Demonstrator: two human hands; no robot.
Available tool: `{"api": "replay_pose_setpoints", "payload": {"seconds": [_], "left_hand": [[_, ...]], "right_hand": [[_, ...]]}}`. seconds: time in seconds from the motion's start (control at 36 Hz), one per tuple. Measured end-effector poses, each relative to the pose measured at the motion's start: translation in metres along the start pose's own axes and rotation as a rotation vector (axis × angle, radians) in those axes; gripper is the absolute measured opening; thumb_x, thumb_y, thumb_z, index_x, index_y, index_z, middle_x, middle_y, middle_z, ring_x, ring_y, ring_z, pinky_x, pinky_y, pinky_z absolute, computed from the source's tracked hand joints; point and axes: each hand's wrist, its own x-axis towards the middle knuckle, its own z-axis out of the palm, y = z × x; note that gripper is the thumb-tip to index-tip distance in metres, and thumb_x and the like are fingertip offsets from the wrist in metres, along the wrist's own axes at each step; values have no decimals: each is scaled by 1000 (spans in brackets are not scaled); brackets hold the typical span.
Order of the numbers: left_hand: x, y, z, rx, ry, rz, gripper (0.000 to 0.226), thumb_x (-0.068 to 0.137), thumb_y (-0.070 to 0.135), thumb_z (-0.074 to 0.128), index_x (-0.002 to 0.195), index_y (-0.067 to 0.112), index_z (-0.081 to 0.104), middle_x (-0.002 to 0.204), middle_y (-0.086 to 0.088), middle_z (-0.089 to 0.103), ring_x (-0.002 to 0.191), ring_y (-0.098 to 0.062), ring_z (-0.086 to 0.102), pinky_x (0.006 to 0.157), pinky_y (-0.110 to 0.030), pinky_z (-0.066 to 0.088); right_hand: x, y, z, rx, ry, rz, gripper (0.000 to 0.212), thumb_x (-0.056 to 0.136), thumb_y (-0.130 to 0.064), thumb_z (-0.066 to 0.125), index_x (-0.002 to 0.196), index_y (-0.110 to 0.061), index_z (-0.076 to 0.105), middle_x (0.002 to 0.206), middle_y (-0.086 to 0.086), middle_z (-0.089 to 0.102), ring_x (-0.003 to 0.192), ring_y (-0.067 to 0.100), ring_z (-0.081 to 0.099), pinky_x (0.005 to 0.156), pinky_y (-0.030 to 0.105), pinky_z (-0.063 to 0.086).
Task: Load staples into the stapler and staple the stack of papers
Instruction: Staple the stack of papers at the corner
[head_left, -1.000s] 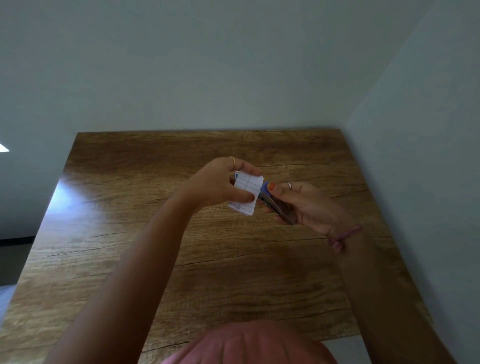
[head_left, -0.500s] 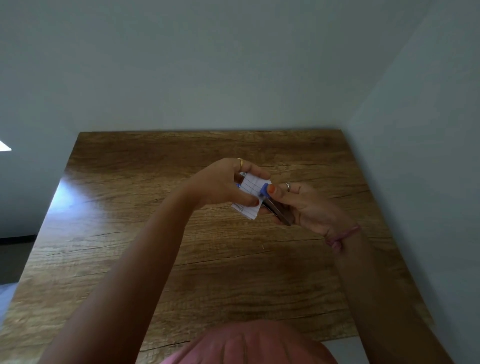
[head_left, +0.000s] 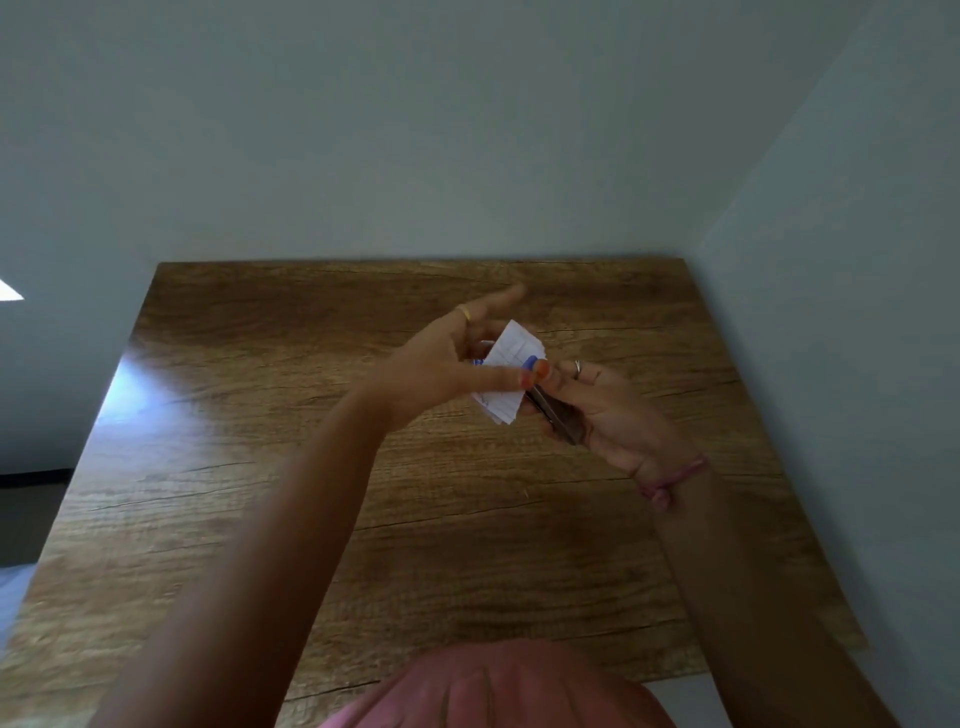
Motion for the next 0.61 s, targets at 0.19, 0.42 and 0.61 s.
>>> {"api": "replay_pose_setpoints", "payload": {"seconds": [0.19,0.42,0.61], "left_hand": [[-14,-28,33,-608,277,37,65,80,54,62,128,11,54,116,-5,67,108,-21,63,85,-27,52],[-8,-27,74,-563,457,93,52,67,42,83,111,20,66,101,-3,72,103,-23,67,83,-33,53],[-5,-24,70,-594,519,96,49,67,31,80,111,15,67,98,-6,71,96,-24,67,80,-36,55]], "right_hand": [[2,0,5,214,105,-53,43,71,-40,68,102,-11,69,88,5,74,72,9,69,56,20,54],[2,8,36,187,213,-121,46,69,-52,70,102,-20,72,113,16,69,117,41,56,104,54,39],[1,3,53,241,294,-163,46,70,-51,70,101,-16,73,120,31,58,117,53,47,102,58,38]]}}
